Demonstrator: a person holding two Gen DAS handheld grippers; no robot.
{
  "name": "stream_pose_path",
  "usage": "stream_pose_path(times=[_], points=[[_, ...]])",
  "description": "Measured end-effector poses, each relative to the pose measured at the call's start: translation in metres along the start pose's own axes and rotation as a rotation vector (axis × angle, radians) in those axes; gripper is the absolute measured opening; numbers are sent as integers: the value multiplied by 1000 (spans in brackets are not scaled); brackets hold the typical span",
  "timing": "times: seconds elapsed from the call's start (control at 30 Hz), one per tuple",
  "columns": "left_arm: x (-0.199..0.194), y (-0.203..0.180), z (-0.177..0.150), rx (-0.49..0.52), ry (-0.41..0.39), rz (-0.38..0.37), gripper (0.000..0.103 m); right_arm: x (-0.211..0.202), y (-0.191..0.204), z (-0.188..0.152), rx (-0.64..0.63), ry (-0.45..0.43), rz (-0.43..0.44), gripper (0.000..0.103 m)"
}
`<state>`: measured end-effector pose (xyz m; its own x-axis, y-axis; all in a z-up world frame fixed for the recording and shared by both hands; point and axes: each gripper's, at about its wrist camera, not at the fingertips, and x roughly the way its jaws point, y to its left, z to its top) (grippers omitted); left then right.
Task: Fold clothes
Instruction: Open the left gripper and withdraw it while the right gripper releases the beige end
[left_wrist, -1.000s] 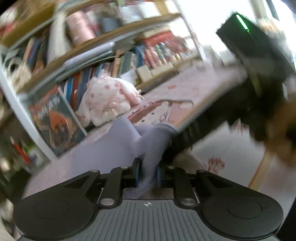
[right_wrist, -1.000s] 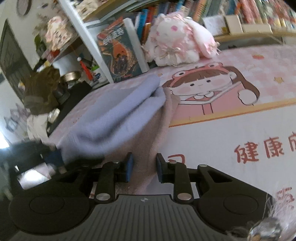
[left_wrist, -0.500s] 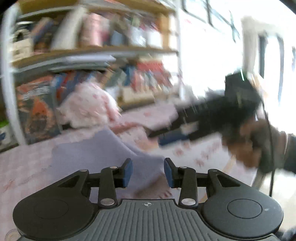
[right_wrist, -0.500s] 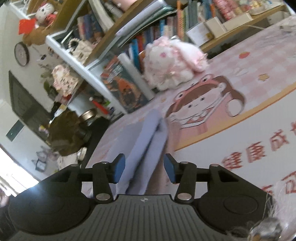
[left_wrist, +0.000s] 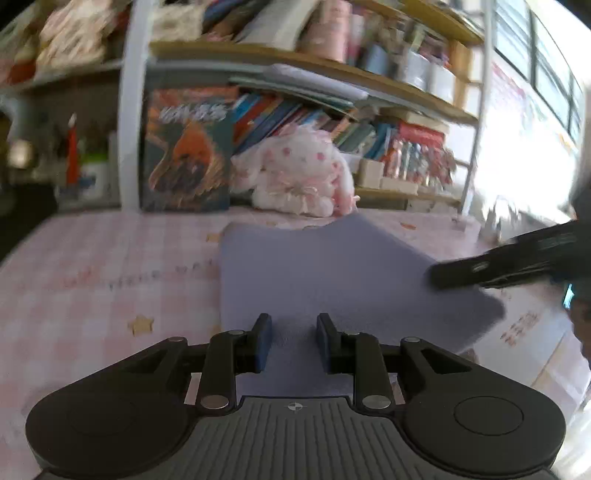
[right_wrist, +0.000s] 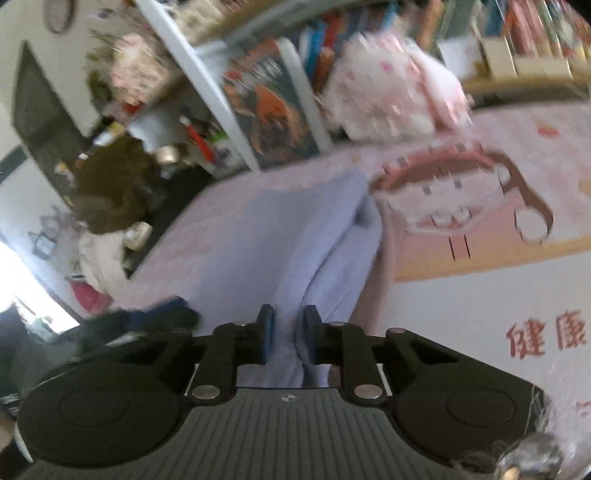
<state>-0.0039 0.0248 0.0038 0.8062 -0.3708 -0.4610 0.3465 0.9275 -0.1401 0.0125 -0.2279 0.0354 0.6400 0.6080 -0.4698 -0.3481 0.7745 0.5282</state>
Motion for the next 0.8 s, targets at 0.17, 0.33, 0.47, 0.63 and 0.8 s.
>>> stream_pose_path(times=[0.17,0.33,0.47,0.63,0.8], points=[[0,1,-2,7,12,-4,25,1,-15,-20,42,15,-61,10],[-1,-6,-6,50,5,22,26,7,-32,-28,112,5,-49,11],[-1,-5,-6,33,-1,28,26,0,-16,-17,69,-26,-88,26],[-1,-8,-5,36,5,41,26,11,3,-1,1,-29,-125,41],[-2,-11,-3,46,14,56,26,19,16,1,-107,-35,-154,13]])
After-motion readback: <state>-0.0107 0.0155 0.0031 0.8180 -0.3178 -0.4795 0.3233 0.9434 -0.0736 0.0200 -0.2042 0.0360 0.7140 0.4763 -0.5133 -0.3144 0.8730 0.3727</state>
